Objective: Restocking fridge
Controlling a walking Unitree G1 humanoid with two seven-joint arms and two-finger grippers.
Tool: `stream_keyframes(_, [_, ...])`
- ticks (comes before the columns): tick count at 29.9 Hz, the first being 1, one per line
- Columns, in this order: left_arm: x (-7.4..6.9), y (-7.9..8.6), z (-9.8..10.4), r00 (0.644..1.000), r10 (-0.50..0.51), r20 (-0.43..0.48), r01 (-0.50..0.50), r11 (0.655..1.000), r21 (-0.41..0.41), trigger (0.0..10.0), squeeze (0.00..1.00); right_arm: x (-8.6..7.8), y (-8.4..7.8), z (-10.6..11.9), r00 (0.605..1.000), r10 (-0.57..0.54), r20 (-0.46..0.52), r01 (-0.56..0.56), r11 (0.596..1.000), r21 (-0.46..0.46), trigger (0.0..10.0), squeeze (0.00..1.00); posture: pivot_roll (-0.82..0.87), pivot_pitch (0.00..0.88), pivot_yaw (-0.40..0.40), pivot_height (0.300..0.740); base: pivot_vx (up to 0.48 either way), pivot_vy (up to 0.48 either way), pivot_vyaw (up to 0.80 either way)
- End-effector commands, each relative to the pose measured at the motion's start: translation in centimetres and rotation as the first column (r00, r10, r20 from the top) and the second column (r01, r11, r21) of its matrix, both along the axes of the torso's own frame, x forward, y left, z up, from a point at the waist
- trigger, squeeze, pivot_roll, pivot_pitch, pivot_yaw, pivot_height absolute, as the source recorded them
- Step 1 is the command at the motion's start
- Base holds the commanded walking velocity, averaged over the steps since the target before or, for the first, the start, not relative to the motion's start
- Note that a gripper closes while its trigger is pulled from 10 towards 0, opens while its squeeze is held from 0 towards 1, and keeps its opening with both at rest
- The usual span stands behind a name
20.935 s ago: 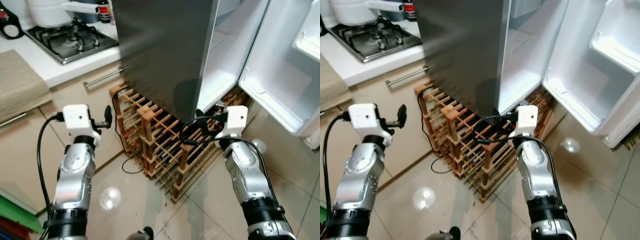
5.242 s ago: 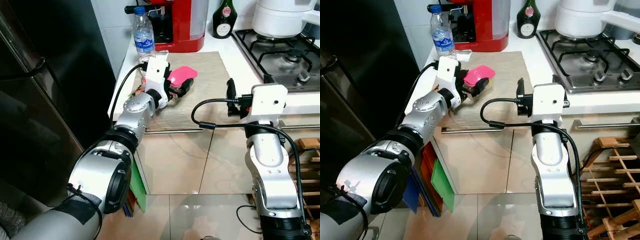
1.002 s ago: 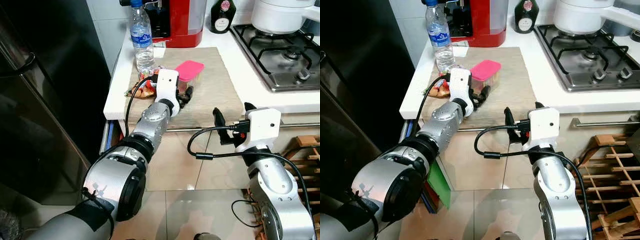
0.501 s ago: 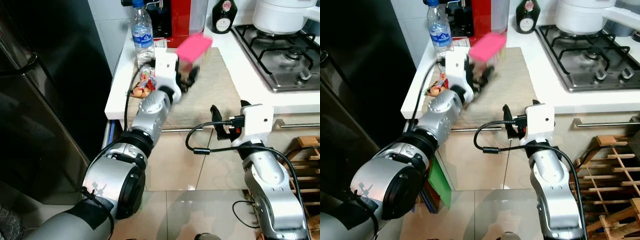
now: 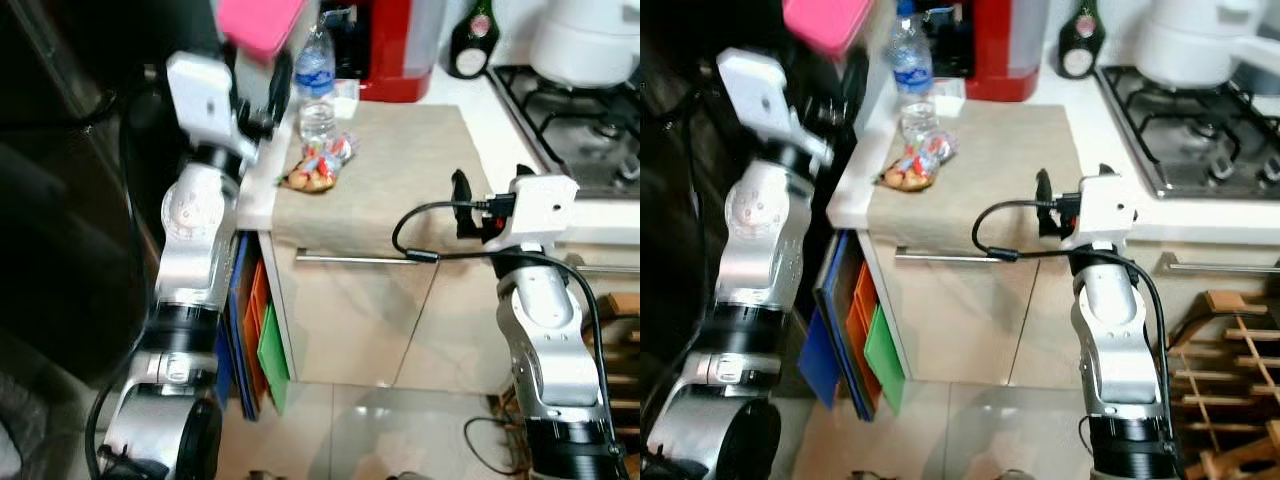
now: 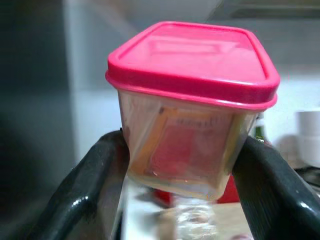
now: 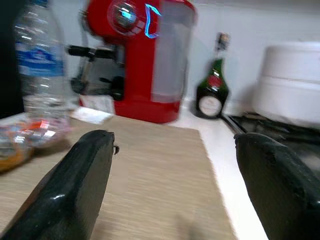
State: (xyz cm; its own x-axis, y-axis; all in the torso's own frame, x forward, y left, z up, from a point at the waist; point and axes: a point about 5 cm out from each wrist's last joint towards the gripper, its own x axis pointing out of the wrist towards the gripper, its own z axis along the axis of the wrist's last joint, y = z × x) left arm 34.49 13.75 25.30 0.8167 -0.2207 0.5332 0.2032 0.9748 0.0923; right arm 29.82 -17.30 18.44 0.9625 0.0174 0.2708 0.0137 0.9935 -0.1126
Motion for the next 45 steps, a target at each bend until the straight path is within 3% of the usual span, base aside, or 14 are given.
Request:
stream_keyframes(1, [-1.3,0.5,2.2,0.994,0.035,0.102,-0.036,0.999,0.005,0.0,0.00,0.2,-0.2,0.1,1.000,-0.016,0.020,0.016,1.000,-0.008,10.0,0.00,-0.09,0.000,0.037,0.740,0.000,0.000,0.00])
stream_keyframes(3, [-2.8,1.4,1.5,0.991,0.087,0.098,-0.092,0.995,0.039,0.0,0.00,0.5,-0.3,0.2,0.999,-0.019,0.037,0.020,1.000,-0.005,10.0,0.00,-0.08,0.000,0.031,0.740,0.000,0.000,0.00])
stream_keyframes(4, [-2.8,1.4,1.5,0.991,0.087,0.098,-0.092,0.995,0.039,0.0,0.00,0.5,-0.3,0.2,0.999,-0.019,0.037,0.020,1.000,-0.005,10.0,0.00,-0.08,0.000,0.031,0.740,0.000,0.000,0.00])
stream_keyframes(5, [-3.2,1.8,0.3,0.992,0.116,0.057,-0.119,0.992,0.043,4.5,0.00,0.7,-0.3,0.2,0.999,-0.019,0.040,0.019,1.000,-0.001,10.0,0.00,-0.06,0.000,0.018,0.740,0.000,0.000,0.00])
stream_keyframes(6, [-3.6,1.8,-0.9,0.989,0.149,0.008,-0.149,0.987,0.054,10.0,0.00,0.9,-0.2,0.2,0.999,-0.015,0.044,0.015,1.000,0.000,10.0,0.00,-0.06,0.000,0.016,0.740,0.000,0.000,0.00])
stream_keyframes(10, [-3.5,0.6,-2.4,0.986,0.158,-0.060,-0.155,0.987,0.049,10.0,0.00,1.3,0.2,0.0,0.999,0.000,0.048,0.000,1.000,-0.002,10.0,0.00,-0.05,0.000,0.017,0.740,0.000,0.000,0.00])
stream_keyframes(17, [-2.8,0.0,-4.7,0.970,0.139,-0.198,-0.129,0.990,0.062,10.0,0.00,1.5,0.9,-0.6,0.999,0.007,0.041,-0.009,1.000,0.027,10.0,0.00,-0.07,0.000,0.038,0.740,-0.108,0.000,0.00])
stream_keyframes(25, [-2.8,-0.4,-6.0,0.959,0.133,-0.250,-0.119,0.990,0.069,10.0,0.00,0.9,0.8,-1.7,1.000,0.013,-0.002,-0.013,1.000,0.024,10.0,0.00,-0.09,0.000,0.038,0.740,-0.437,0.000,0.00])
stream_keyframes(45, [-2.8,-1.1,-6.4,0.957,0.098,-0.272,-0.082,0.994,0.069,10.0,0.00,0.9,1.1,-2.0,1.000,0.027,-0.012,-0.026,1.000,0.010,10.0,0.00,-0.10,0.000,0.045,0.740,-0.436,0.000,0.00])
